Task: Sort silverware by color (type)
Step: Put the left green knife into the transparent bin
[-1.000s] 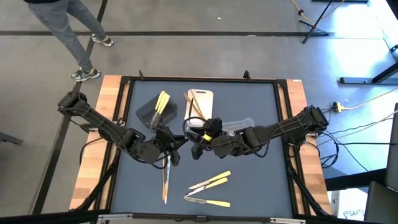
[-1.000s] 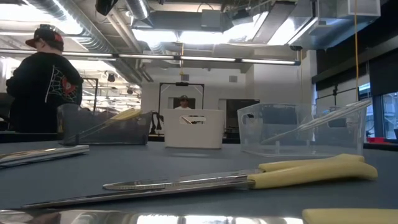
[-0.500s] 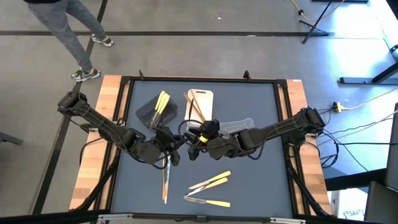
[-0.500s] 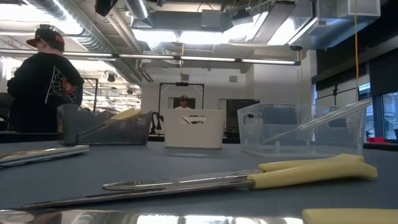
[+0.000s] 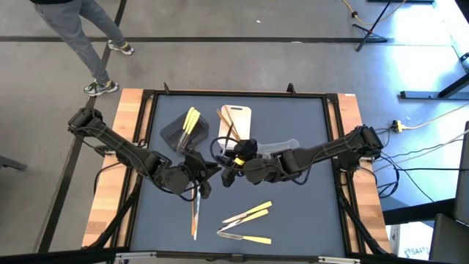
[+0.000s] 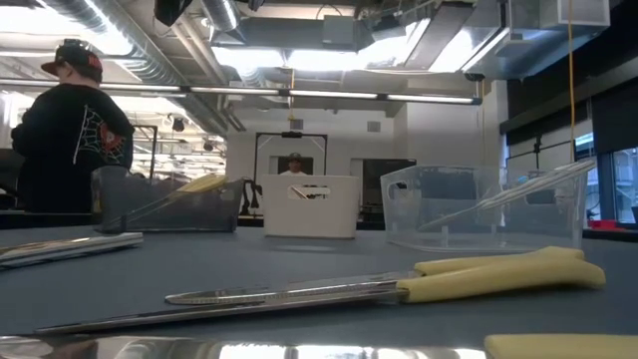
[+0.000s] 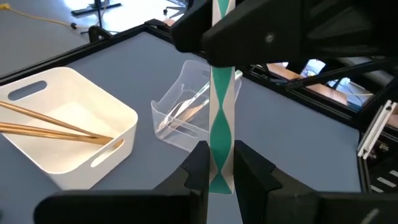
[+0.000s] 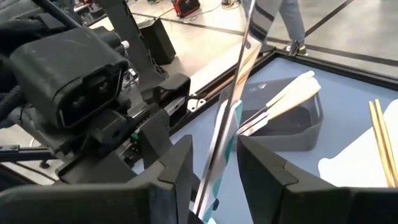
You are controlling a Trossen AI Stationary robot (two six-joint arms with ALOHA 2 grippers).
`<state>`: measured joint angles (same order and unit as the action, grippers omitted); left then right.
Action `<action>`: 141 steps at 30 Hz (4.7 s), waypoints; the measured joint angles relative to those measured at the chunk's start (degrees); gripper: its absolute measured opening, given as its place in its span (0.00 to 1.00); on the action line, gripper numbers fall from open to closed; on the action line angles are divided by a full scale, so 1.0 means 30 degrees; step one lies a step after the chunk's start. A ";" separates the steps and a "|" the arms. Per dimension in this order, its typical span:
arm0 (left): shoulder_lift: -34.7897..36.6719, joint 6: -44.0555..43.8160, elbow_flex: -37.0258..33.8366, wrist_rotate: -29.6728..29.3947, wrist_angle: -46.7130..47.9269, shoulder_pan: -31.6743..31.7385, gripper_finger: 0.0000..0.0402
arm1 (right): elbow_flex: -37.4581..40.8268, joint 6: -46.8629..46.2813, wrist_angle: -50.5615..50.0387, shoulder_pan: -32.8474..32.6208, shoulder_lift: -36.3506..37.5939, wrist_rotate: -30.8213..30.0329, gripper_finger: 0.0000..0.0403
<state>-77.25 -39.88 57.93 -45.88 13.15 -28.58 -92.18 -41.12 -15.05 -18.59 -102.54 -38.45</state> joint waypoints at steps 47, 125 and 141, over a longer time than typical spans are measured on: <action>0.0000 -0.0146 0.0000 0.3429 -0.0009 0.0667 0.28 | -0.0001 0.0845 -0.0241 0.0072 0.0002 0.1274 0.02; 0.0000 0.0022 0.0000 0.3940 0.0610 0.0984 0.37 | 0.6943 0.8372 -1.9062 0.6119 0.3198 1.6025 0.04; 0.0007 0.0022 0.0000 0.3955 0.1103 0.0979 0.37 | 0.6943 0.8357 -1.9147 0.6097 0.1959 1.6032 0.05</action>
<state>-77.23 -39.81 57.93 -34.02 16.46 -25.64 -71.35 -16.05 -72.49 -0.30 -96.66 9.65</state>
